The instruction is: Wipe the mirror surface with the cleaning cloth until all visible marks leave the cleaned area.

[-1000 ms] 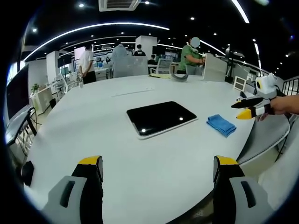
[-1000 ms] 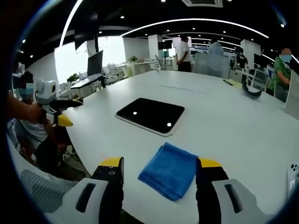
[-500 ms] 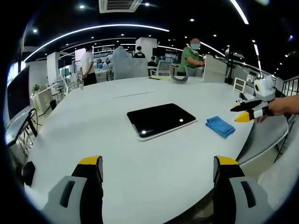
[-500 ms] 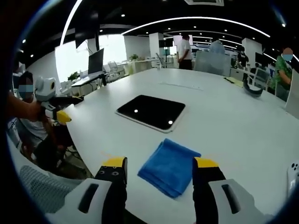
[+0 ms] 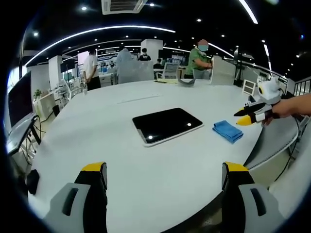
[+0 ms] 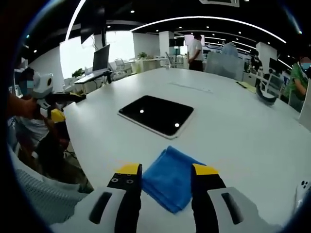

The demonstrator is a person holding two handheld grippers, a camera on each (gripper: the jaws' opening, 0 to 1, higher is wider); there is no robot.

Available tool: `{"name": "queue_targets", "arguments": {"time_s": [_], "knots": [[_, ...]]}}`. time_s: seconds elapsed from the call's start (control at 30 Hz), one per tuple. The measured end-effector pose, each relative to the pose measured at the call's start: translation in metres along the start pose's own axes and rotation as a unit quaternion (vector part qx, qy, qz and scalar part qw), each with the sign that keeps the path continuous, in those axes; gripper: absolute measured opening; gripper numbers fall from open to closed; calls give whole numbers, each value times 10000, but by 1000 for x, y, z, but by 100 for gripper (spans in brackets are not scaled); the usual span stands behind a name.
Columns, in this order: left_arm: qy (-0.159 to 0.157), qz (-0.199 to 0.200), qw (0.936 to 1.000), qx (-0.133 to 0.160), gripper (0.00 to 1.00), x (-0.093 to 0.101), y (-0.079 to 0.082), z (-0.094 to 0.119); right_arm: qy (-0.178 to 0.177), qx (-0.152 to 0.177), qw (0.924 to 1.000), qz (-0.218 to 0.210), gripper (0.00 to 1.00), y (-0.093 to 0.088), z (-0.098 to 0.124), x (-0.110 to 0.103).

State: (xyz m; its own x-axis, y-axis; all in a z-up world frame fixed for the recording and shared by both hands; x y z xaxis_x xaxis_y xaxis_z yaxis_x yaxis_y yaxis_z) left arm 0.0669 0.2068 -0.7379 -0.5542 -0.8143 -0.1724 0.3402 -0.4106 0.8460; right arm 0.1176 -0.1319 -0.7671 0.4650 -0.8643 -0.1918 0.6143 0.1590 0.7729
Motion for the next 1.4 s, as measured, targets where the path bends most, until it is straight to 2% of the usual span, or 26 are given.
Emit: {"name": "queue_targets", "arguments": {"time_s": [0.13,0.37,0.8,0.9,0.93,1.03,1.1,1.13,1.17,1.4], "knots": [[-72,-101,9999,-30,99,4,0,0,33,-58,9999,-139,36,-2,-2,2],[-188,-46,9998,-66,99,6,-3,-2,-26,-247,9997,-47,33,-5,-9,3],[-478,-272,9985,4,99,0,6,-17,-235,-473,9986,-96,32,-1,-18,3],[-554,-449,9974,-90,99,-2,6,-20,-244,-568,9981,77,32,-1,-25,3],[-640,-550,9962,-217,99,-2,5,-20,-290,-599,9977,79,32,-1,-26,4],[-630,-626,9956,-294,99,-5,6,-19,-283,-591,9978,-35,32,0,-32,4],[-530,-481,9972,-198,99,-8,10,-16,-328,-726,9968,-3,31,-3,-36,5],[-487,-135,9986,-135,99,-8,12,-15,-342,-723,9968,-22,31,-3,-36,5],[-462,-29,9989,-85,99,-9,13,-15,-343,-713,9968,-87,31,-3,-36,5],[-586,-264,9977,-208,99,-7,17,-20,-420,-903,9949,-145,31,-13,-36,13]]}}
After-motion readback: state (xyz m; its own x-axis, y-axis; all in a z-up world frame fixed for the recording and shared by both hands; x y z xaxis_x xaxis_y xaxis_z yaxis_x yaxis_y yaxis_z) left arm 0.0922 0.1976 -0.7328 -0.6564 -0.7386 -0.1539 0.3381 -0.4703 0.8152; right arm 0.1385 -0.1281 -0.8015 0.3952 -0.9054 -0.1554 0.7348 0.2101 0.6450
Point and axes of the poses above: the point that each gripper's makers call its tool centre point, and the gripper's own axes: z roughly backward along the fingers, x roughly to its right, y roughly out of its top, the point moved 5 cm from there along z, roughly backward along the fingers, and after that the axes turned 14 degrees about -z, right-handed, at the moved point
